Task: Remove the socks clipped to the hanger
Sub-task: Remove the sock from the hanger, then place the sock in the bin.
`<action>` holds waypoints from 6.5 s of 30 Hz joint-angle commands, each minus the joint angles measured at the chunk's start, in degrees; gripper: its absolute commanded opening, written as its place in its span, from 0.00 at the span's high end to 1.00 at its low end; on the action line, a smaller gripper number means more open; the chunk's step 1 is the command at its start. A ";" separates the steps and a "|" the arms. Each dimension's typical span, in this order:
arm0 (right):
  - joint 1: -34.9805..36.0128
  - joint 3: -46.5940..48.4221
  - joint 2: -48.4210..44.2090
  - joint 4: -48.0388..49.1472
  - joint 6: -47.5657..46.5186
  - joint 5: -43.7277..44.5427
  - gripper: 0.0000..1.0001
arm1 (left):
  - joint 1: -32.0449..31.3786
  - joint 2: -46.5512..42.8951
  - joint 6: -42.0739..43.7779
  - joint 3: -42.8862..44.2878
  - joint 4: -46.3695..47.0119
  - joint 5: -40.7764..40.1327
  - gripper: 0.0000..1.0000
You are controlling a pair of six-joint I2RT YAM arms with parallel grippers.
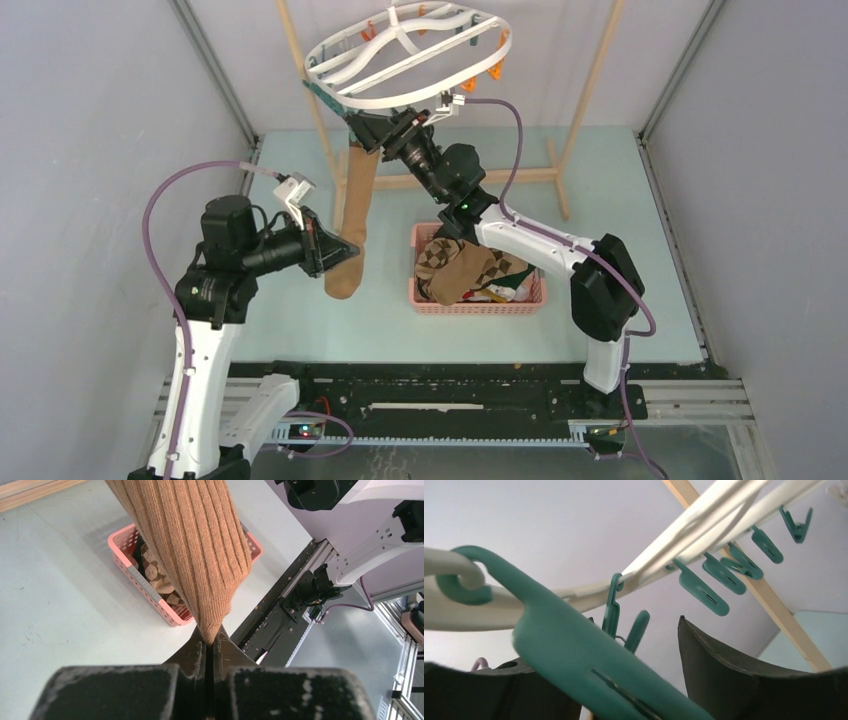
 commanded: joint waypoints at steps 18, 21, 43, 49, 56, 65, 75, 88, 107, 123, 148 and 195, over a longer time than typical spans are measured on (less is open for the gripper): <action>-0.77 9.24 3.50 -0.29 3.86 -1.61 0.57 | -0.37 -1.92 3.22 -0.02 -1.73 -0.97 1.00; -0.98 9.22 3.29 -0.28 3.93 -2.22 0.68 | -0.38 -2.07 3.61 -0.78 -1.83 -1.41 1.00; -2.29 -0.95 -2.64 4.30 5.92 -5.04 0.48 | -0.38 -0.99 7.57 -3.50 -1.83 -5.78 1.00; -0.08 -5.55 -6.74 -0.38 -0.27 2.81 0.24 | -0.50 -0.71 7.50 -3.19 -1.52 -5.61 1.00; 2.47 -5.46 -7.76 -3.66 -6.58 8.08 0.18 | -0.98 -0.72 6.80 -3.88 -0.82 -5.86 1.00; 4.39 0.52 -5.38 -11.26 -12.11 11.94 0.19 | -2.11 -0.65 6.92 -3.79 -0.35 -7.24 1.00; 3.01 8.43 -1.57 -14.73 -12.34 11.11 0.32 | -2.57 -1.73 7.87 -4.16 -0.63 -8.92 1.00; 1.11 8.84 -1.90 -14.99 -9.14 7.57 0.75 | -2.66 -1.87 8.18 -4.96 -0.69 -9.27 1.00; 1.88 -4.90 -10.84 -13.40 -4.86 -0.41 0.01 | -2.75 -2.95 11.40 -5.85 -0.98 -7.86 1.00; 8.26 -36.48 -24.15 1.93 -1.81 -21.42 0.04 | -2.76 -5.96 17.21 -4.89 -3.77 1.17 1.00; 5.62 -37.64 -20.09 10.67 10.89 -26.63 0.98 | -2.92 -5.60 18.18 -2.94 -5.25 2.82 0.37; -12.39 -47.82 -63.46 -67.89 -7.47 13.18 0.00 | 14.04 7.62 10.43 -14.78 14.44 -28.60 0.00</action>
